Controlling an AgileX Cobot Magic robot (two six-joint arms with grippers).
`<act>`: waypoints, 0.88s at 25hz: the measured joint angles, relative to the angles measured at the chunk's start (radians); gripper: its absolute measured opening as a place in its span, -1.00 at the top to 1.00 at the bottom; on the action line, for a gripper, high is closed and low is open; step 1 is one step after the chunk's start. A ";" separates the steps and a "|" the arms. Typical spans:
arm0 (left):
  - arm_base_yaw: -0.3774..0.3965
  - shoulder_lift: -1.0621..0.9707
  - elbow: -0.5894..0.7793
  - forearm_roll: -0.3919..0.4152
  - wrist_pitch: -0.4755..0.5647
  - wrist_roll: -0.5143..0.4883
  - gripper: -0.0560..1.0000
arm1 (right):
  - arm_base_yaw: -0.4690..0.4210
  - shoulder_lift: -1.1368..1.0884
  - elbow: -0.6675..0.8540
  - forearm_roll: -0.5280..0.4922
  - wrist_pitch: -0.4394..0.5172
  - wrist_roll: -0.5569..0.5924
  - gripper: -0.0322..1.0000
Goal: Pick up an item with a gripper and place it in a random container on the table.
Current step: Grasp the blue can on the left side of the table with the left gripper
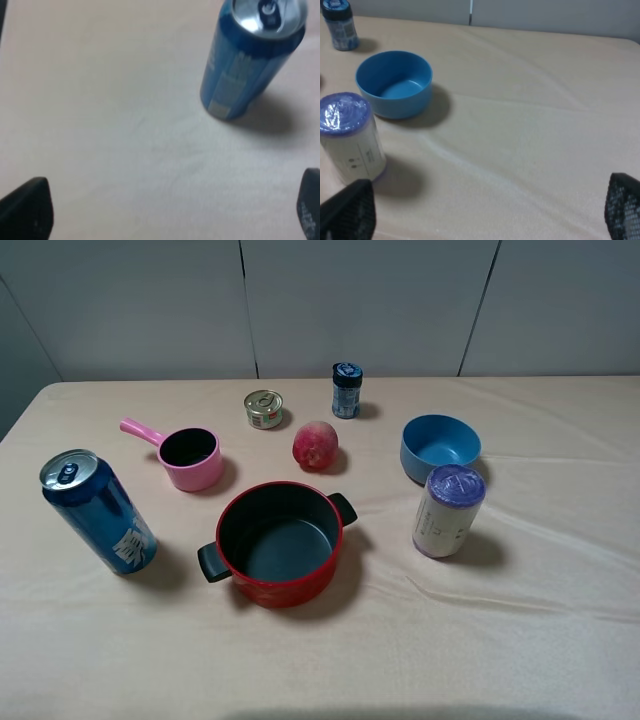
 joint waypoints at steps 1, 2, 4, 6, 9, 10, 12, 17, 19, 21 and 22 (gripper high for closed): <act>0.000 0.022 -0.003 0.000 -0.009 0.012 -0.98 | 0.000 0.000 0.000 0.000 0.000 0.000 -0.41; 0.000 0.049 -0.006 0.000 -0.023 0.025 -0.98 | 0.000 0.000 0.000 0.000 0.000 0.000 -0.41; 0.000 0.097 -0.013 0.000 -0.055 0.052 -0.98 | 0.000 0.000 0.000 0.000 0.000 0.000 -0.41; 0.000 0.138 -0.017 0.000 -0.089 0.060 -0.98 | 0.000 0.000 0.000 0.000 0.000 0.000 -0.41; 0.000 0.203 -0.021 0.000 -0.130 0.072 -0.98 | 0.000 0.000 0.000 0.000 0.000 0.000 -0.41; 0.000 0.228 -0.021 0.000 -0.141 0.081 -0.98 | 0.000 0.000 0.000 0.000 0.000 0.000 -0.41; 0.000 0.275 -0.023 -0.007 -0.163 0.103 -0.98 | 0.000 0.000 0.000 0.000 0.000 0.000 -0.41; 0.000 0.402 -0.050 -0.071 -0.207 0.180 -0.98 | 0.000 0.000 0.000 0.000 0.000 0.000 -0.41; 0.000 0.449 -0.063 -0.110 -0.213 0.219 -0.98 | 0.000 0.000 0.000 0.000 0.000 0.000 -0.41; 0.000 0.497 -0.079 -0.144 -0.218 0.254 -0.98 | 0.000 0.000 0.000 0.000 0.000 0.000 -0.41; 0.000 0.521 -0.086 -0.160 -0.219 0.270 -0.98 | 0.000 0.000 0.000 0.000 0.000 0.000 -0.41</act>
